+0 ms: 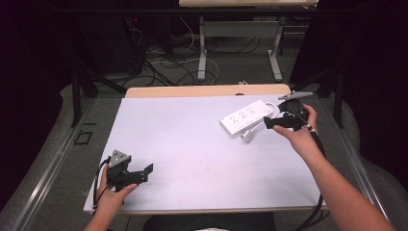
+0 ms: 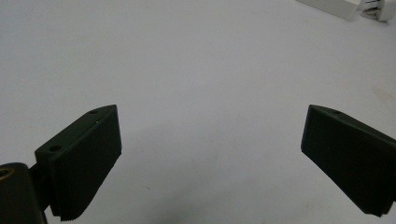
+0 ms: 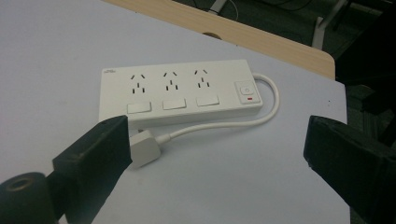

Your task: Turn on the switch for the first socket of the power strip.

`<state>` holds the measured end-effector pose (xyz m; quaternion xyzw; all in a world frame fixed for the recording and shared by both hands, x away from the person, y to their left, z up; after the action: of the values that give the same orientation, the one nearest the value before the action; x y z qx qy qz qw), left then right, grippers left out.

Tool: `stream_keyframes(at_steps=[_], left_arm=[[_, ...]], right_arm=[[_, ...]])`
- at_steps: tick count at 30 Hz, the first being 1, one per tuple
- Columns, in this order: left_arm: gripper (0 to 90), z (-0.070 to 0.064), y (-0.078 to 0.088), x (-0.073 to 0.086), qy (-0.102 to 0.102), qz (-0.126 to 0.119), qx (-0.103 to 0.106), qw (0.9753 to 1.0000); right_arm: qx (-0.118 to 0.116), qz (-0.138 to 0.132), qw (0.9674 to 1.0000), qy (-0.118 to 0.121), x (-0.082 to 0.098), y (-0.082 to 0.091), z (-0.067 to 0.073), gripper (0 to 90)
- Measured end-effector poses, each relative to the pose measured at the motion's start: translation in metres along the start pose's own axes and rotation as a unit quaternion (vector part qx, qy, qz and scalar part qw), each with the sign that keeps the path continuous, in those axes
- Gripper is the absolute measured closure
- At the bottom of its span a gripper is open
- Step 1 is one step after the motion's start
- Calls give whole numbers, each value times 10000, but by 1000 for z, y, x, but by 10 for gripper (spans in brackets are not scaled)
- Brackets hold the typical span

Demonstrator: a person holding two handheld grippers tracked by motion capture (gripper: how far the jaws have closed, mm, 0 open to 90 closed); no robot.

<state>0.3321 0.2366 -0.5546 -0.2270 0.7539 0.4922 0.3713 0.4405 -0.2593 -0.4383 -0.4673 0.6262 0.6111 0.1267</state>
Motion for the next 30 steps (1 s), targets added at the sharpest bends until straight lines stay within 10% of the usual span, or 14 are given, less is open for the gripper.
stream_keyframes(at_steps=[30], left_arm=[[51,1,0,0,19,7,17,10000]], right_arm=[[-57,229,9997,-56,-39,-35,-15,159]])
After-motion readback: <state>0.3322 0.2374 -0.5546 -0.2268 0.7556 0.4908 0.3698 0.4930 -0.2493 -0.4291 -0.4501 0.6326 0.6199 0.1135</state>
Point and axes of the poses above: each handheld gripper's, and its own axes: y roughly backward along the jaws, x roughly out of its underside, z roughly to its left, the point moved 3 cm from there along -y, roughly forward along the jaws, and after that the axes turned 9 degrees about y, right-handed, at the moved point
